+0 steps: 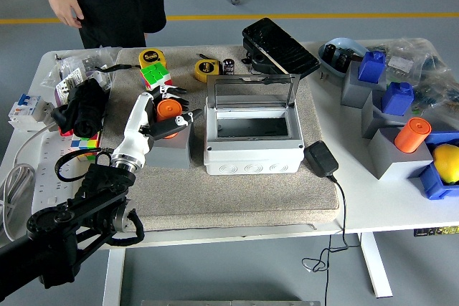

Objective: Fetch the battery,place it into the box,close the lid of the box

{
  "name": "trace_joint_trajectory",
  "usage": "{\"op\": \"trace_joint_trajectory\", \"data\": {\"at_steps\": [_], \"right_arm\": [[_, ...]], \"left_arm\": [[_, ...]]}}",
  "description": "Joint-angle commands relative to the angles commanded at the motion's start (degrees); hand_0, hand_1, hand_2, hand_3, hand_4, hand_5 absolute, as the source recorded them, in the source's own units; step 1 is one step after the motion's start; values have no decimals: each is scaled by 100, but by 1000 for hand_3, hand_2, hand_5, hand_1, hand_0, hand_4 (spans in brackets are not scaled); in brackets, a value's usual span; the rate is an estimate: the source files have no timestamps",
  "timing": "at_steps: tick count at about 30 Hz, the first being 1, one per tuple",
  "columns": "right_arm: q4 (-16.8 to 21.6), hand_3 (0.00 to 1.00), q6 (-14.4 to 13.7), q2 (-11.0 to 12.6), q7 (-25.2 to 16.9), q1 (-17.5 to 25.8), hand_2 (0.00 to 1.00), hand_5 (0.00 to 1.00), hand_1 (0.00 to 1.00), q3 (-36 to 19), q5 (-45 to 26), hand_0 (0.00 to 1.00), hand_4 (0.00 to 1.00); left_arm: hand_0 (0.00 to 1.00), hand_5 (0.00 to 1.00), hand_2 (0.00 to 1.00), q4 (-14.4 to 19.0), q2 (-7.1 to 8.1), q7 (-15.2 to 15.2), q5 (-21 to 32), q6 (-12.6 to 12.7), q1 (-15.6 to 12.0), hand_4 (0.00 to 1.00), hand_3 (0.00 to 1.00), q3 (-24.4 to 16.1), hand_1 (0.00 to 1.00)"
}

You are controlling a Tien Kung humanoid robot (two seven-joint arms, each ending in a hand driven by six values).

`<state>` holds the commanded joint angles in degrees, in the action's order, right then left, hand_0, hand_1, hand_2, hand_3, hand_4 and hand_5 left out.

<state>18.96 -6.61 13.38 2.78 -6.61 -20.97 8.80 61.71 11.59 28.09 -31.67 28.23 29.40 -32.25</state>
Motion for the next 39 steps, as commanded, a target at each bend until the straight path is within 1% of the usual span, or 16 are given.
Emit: {"op": "trace_joint_trajectory", "data": {"at_steps": [1, 2, 10, 13, 14, 16, 19, 20, 22, 25, 26, 29, 31, 35, 38, 39], "right_arm": [[-1, 585, 0, -1, 0, -1, 667, 480, 643, 0, 0, 572, 948], [1, 586, 0, -2, -2, -2, 668, 481, 642, -1, 0, 572, 947], [-4, 586, 6, 2, -4, -6, 668, 478, 642, 19, -15, 572, 948], [-1, 586, 5, 3, -10, -8, 668, 478, 642, 23, -15, 572, 948], [-1, 586, 5, 3, -10, -10, 668, 478, 642, 27, -16, 572, 949], [1, 586, 4, 2, -12, -13, 668, 478, 642, 28, -16, 572, 949], [2, 586, 3, 1, -15, -15, 668, 478, 642, 28, -15, 572, 949], [2, 585, 3, 1, -15, -14, 668, 478, 642, 30, -16, 572, 949], [-1, 585, 3, 1, -14, -12, 668, 478, 642, 36, -20, 572, 949], [-3, 585, 2, 1, -14, -13, 668, 478, 642, 28, -20, 572, 949], [-4, 586, 2, 0, -12, -13, 668, 477, 642, 27, -21, 571, 949], [-1, 586, 0, 1, -14, -16, 668, 477, 642, 14, -16, 571, 949], [2, 586, -2, 1, -17, -18, 668, 477, 642, -2, -10, 571, 949], [0, 586, -4, -2, -18, -10, 668, 476, 642, -21, -5, 571, 950], [-3, 586, -4, -6, -17, -1, 668, 476, 642, -28, -7, 573, 950], [-1, 586, -5, -7, -18, 1, 668, 476, 642, -37, -4, 573, 950]], "left_arm": [[222, 72, 284, -10, -6, -2, 0, 0, 12, 998, 289, 15, 288], [188, 71, 208, -21, -11, -2, -1, 0, 24, 998, 241, 35, 226], [186, 63, 191, -129, -49, -14, 89, -29, 118, 998, 228, 200, 215], [186, 63, 191, -183, -66, 40, 201, -17, 150, 998, 228, 239, 215], [146, 46, 136, -200, -71, 68, 241, -5, 161, 998, 173, 250, 152], [146, 46, 136, -241, -86, 136, 332, 26, 180, 998, 173, 267, 152], [146, 46, 136, -268, -98, 279, 458, 106, 187, 998, 173, 253, 152], [110, 50, 77, -269, -99, 300, 469, 127, 187, 998, 125, 246, 73], [110, 50, 77, -264, -98, 357, 493, 186, 180, 998, 125, 182, 73], [110, 50, 77, -250, -97, 375, 503, 198, 169, 998, 125, 102, 73], [54, 67, 47, -241, -96, 370, 493, 196, 165, 998, 112, 81, 13], [54, 67, 47, -207, -98, 313, 449, 160, 148, 998, 112, 1, 13], [54, 67, 47, -126, -100, 227, 366, 113, 119, 998, 112, -100, 13], [45, 79, 40, 163, -83, 36, 123, 49, 43, 998, 99, -343, 5], [38, 81, 40, 433, -39, -136, -144, 45, -1, 998, 98, -494, 2], [38, 81, 40, 568, -13, -247, -296, 84, -18, 998, 98, -557, 2]]}}
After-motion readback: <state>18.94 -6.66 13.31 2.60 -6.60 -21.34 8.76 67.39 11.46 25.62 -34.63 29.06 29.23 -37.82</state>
